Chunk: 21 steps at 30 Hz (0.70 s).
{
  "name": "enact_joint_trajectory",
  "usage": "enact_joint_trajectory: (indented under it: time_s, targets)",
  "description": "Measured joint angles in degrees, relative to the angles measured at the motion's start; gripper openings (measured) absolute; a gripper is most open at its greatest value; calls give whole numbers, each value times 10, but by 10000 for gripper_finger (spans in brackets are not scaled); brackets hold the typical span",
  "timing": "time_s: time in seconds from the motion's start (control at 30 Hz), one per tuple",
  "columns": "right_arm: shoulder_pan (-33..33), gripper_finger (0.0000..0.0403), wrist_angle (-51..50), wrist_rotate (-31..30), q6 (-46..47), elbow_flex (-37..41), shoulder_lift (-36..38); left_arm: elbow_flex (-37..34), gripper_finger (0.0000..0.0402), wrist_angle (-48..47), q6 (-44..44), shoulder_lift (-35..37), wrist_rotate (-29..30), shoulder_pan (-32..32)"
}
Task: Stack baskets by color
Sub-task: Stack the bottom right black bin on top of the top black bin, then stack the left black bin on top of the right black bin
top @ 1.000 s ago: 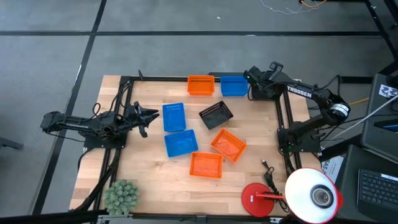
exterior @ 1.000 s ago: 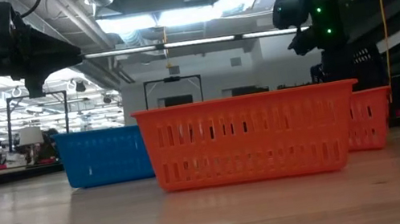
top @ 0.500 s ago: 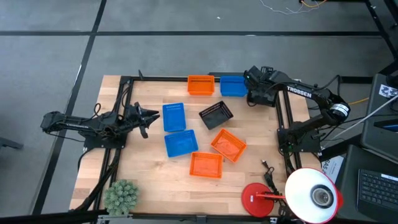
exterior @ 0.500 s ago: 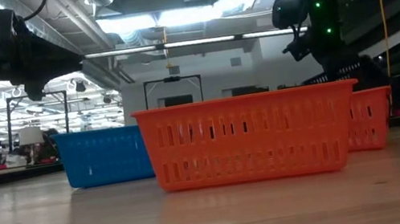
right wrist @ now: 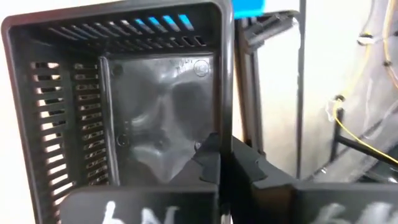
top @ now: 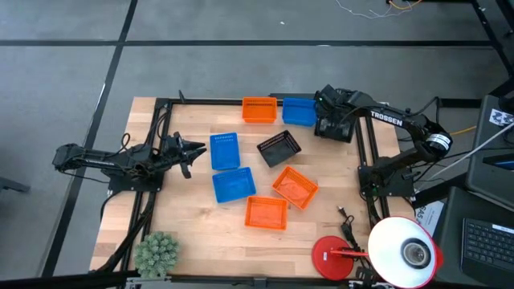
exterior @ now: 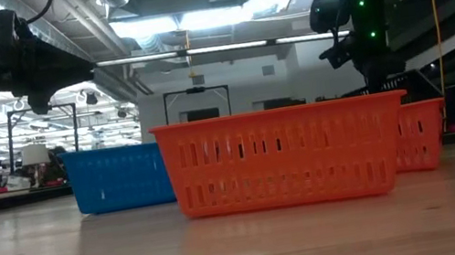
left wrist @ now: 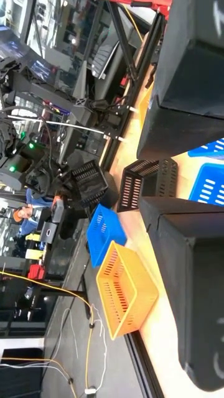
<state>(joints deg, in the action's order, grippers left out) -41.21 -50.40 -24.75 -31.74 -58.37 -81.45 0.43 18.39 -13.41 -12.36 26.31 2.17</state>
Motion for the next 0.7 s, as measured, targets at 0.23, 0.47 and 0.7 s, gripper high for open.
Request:
enact_joint_trajectory:
  time_s: [0.23, 0.47, 0.7]
  targets:
    - [0, 35, -3, 36, 12, 0, 0, 0, 98, 1, -1, 0, 0, 0]
    - [0, 115, -3, 34, 32, 0, 0, 0, 98, 1, -2, 0, 0, 0]
    - [18, 134, 0, 55, 80, 0, 0, 0, 98, 1, -2, 0, 0, 0]
